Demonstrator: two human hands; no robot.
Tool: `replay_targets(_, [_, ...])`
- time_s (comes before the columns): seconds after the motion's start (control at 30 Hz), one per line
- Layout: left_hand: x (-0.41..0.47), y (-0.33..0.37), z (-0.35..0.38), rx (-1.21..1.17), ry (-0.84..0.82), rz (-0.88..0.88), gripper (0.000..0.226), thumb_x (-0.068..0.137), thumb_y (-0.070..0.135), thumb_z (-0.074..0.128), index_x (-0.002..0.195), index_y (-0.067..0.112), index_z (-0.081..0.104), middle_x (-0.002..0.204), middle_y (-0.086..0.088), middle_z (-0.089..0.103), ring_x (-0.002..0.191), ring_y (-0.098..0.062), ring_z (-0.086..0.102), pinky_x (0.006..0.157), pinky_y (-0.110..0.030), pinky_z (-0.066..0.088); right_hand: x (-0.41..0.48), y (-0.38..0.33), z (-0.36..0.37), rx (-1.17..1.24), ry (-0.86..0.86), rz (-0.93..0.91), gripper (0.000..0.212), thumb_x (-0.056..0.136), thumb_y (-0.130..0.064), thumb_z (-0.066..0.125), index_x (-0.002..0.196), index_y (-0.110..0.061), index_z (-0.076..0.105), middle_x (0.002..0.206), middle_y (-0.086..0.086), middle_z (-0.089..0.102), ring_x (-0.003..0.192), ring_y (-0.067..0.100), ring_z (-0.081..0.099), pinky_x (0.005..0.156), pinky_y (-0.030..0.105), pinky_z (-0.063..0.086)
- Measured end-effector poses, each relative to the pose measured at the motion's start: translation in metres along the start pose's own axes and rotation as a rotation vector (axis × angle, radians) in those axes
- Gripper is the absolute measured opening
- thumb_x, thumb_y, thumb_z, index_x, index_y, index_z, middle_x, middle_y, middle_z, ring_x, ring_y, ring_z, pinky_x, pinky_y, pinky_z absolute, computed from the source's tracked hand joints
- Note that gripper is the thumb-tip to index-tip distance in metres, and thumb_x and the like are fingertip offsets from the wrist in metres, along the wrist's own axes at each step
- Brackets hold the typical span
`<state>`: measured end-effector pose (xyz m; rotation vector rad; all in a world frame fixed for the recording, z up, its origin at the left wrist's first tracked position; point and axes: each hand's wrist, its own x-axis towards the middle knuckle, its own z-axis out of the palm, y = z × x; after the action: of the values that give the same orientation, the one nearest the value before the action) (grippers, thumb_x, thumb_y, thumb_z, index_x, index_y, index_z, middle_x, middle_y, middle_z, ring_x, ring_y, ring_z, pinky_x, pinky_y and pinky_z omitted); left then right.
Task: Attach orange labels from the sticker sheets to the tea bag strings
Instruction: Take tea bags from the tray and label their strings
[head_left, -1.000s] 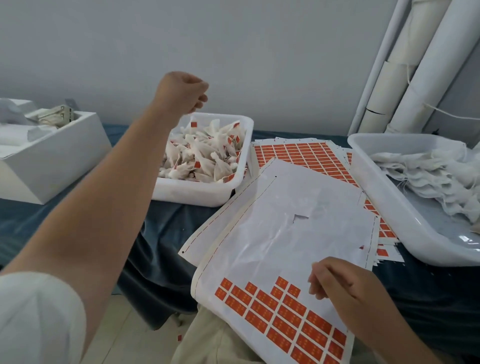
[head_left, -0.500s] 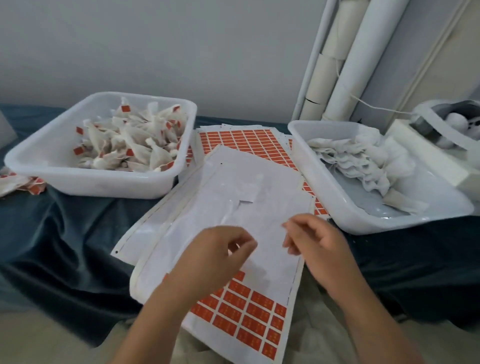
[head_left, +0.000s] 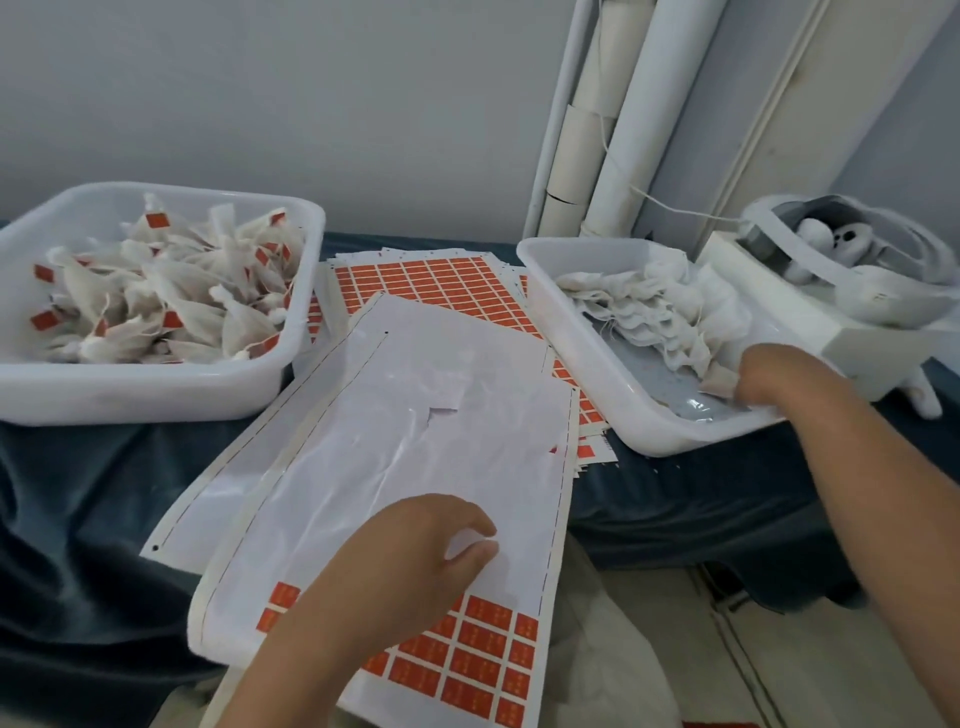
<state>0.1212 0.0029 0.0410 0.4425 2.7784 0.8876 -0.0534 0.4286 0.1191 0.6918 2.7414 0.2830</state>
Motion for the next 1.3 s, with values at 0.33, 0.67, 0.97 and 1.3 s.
replay_targets(0.33, [0.000, -0.004, 0.002, -0.006, -0.011, 0.012, 0.025, 0.102, 0.060, 0.050, 0.120, 0.051, 0.065, 0.128, 0.033, 0.062, 0.101, 0.008, 0.057, 0.074, -0.001, 0.029, 0.007, -0.004, -0.011, -0.106, 0.133, 0.009, 0.016, 0.101, -0.015, 0.050, 0.088, -0.009, 0.058, 0.102, 0.008, 0.060, 0.098, 0.029, 0.060, 0.097, 0.043, 0.052])
replay_targets(0.67, [0.000, -0.002, 0.001, -0.004, -0.019, 0.023, 0.023, 0.102, 0.058, 0.052, 0.118, 0.053, 0.067, 0.127, 0.034, 0.063, 0.085, 0.015, 0.055, 0.065, -0.001, 0.034, -0.046, 0.012, -0.052, 0.265, 0.352, -0.276, 0.018, 0.104, -0.015, 0.055, 0.086, -0.014, 0.060, 0.085, 0.005, 0.072, 0.087, 0.031, 0.069, 0.085, 0.045, 0.054])
replay_targets(0.97, [-0.001, 0.015, 0.004, -0.207, 0.233, -0.026, 0.058, 0.087, 0.073, 0.050, 0.142, 0.058, 0.042, 0.137, 0.031, 0.055, 0.119, 0.001, 0.061, 0.097, -0.022, 0.056, -0.170, -0.055, -0.042, 0.451, 0.475, -0.815, 0.006, 0.101, -0.034, 0.059, 0.102, -0.037, 0.065, 0.084, -0.022, 0.066, 0.079, -0.004, 0.060, 0.066, 0.026, 0.044])
replay_targets(1.3, [-0.009, 0.039, 0.007, -0.413, 0.345, 0.097, 0.045, 0.079, 0.079, 0.047, 0.111, 0.052, 0.063, 0.094, 0.031, 0.068, 0.090, 0.004, 0.067, 0.069, -0.007, 0.052, -0.237, -0.111, 0.037, 0.841, -0.003, -1.067, 0.011, 0.105, -0.038, 0.059, 0.099, -0.043, 0.066, 0.094, -0.018, 0.072, 0.088, 0.005, 0.070, 0.072, 0.015, 0.053])
